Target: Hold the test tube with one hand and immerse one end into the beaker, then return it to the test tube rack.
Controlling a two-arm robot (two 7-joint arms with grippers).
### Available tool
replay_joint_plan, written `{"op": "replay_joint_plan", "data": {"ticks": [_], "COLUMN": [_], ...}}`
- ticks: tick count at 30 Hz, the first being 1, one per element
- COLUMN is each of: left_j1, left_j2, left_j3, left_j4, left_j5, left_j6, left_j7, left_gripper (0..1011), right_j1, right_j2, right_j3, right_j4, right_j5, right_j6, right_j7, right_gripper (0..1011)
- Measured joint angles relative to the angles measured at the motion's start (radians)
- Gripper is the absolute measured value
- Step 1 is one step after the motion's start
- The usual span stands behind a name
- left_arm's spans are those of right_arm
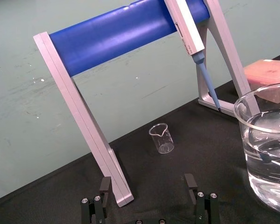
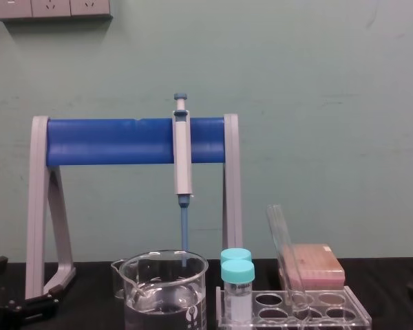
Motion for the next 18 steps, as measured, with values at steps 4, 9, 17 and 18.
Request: {"op": "replay_joint_plan", "data": {"ticks": [4, 9, 17, 18], "left_j1": [0.0, 0.0, 0.0, 0.0], "left_j2": [0.0, 0.0, 0.0, 0.0], "left_j3": [0.0, 0.0, 0.0, 0.0], "left_j4": [0.0, 0.0, 0.0, 0.0], "left_j5": [0.0, 0.0, 0.0, 0.0], "left_j6": [0.0, 0.0, 0.0, 0.0], "left_j7": [0.0, 0.0, 0.0, 0.0], "left_gripper": [1000, 1000, 1000, 1000], "right_j1": [-0.005, -0.006, 0.017, 0.021], "right_j2": [-0.008, -0.026, -0.055, -0.059], "right_j3": [0.023, 0.069, 0.109, 0.11], "right_j4": [-0.005, -0.029, -0.079, -0.089], "right_j5": [0.037, 0.134, 0.251, 0.261], "right_j6": [-0.002, 0.001, 0.015, 0.019], "right_j7": [0.036, 0.112, 0.243, 0.265], "right_gripper": [1002, 1002, 1002, 1002]}}
